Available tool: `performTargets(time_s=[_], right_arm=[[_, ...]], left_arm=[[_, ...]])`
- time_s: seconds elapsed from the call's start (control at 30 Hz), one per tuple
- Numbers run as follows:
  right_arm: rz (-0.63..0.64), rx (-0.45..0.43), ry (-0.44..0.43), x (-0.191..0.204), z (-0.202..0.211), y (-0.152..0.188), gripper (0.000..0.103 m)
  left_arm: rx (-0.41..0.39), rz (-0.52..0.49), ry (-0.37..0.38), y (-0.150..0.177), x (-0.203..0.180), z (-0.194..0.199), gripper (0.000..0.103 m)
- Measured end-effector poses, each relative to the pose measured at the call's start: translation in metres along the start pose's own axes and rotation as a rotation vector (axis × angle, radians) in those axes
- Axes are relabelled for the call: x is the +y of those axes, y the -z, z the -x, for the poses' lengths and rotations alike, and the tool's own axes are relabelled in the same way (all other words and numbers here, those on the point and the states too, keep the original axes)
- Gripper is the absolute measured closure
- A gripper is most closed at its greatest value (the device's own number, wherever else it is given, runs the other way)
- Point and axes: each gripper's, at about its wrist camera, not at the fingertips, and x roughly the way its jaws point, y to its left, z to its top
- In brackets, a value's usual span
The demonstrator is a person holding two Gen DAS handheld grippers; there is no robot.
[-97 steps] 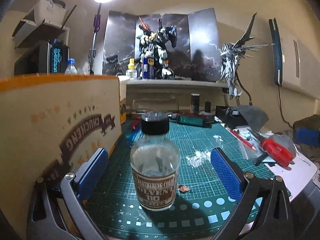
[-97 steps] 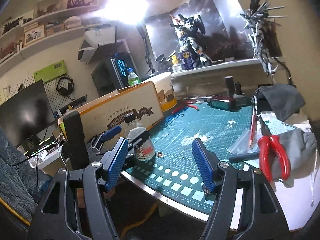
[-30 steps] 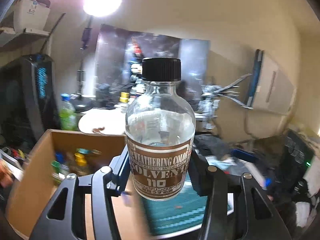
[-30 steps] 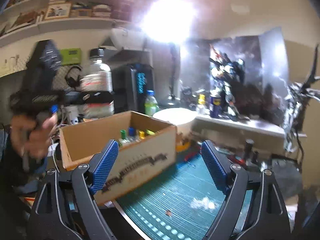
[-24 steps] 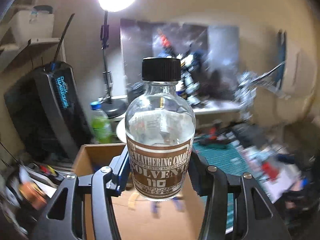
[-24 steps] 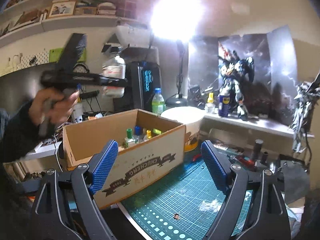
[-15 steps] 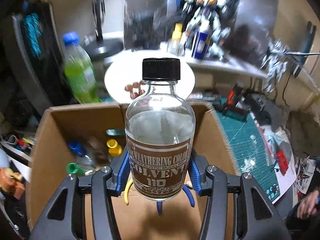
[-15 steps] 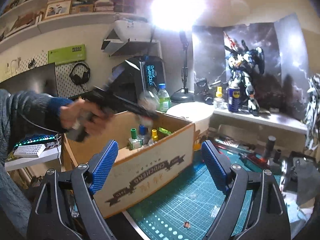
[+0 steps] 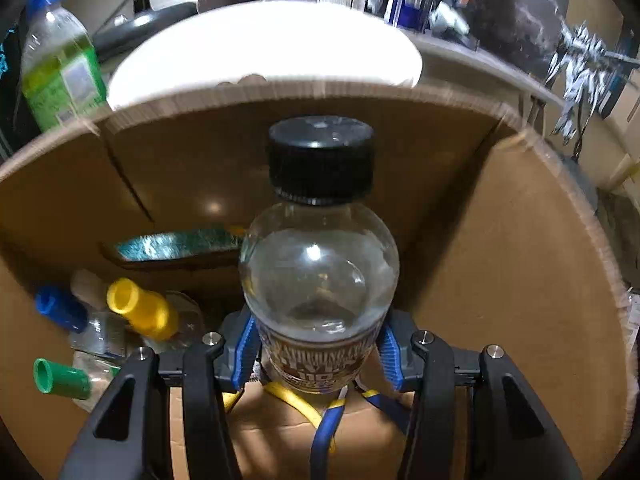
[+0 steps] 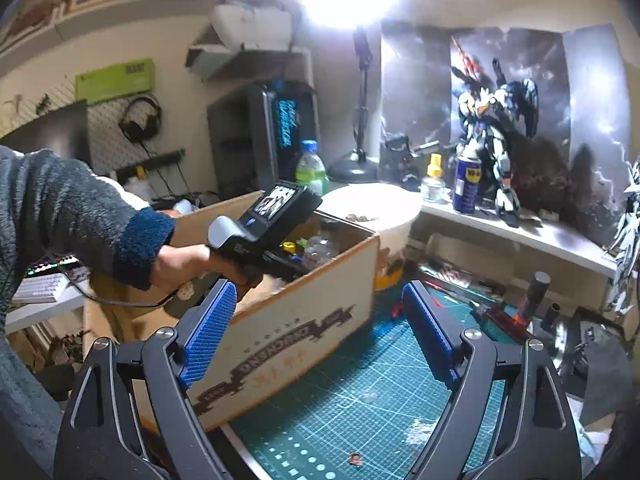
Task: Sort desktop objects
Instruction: 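Lift the bottle with the left gripper and carry it into the cardboard box, then lower the bottle inside the box, open the left gripper and withdraw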
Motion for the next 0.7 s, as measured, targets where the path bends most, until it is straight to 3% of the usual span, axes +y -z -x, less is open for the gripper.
performTargets(time_s=[0.23,0.33,0.43,0.63,0.7], right_arm=[[-0.016,0.024,0.005,-0.007,-0.013,-0.012,0.019],[0.014,0.117,-0.019,-0.002,-0.024,-0.025,0.019],[0.099,0.183,0.022,0.013,-0.030,-0.039,0.019],[0.119,0.171,0.006,0.028,-0.024,-0.044,0.019],[0.115,0.180,0.001,0.029,-0.025,-0.040,0.019]], left_arm=[[0.020,0.009,-0.002,0.003,0.003,-0.019,0.053],[0.016,0.014,-0.009,-0.001,0.004,-0.019,0.053],[0.016,0.010,-0.017,0.000,0.003,-0.018,0.052],[0.060,0.044,-0.045,-0.002,0.006,-0.020,0.050],[0.076,0.055,-0.059,-0.004,0.006,-0.015,0.045]])
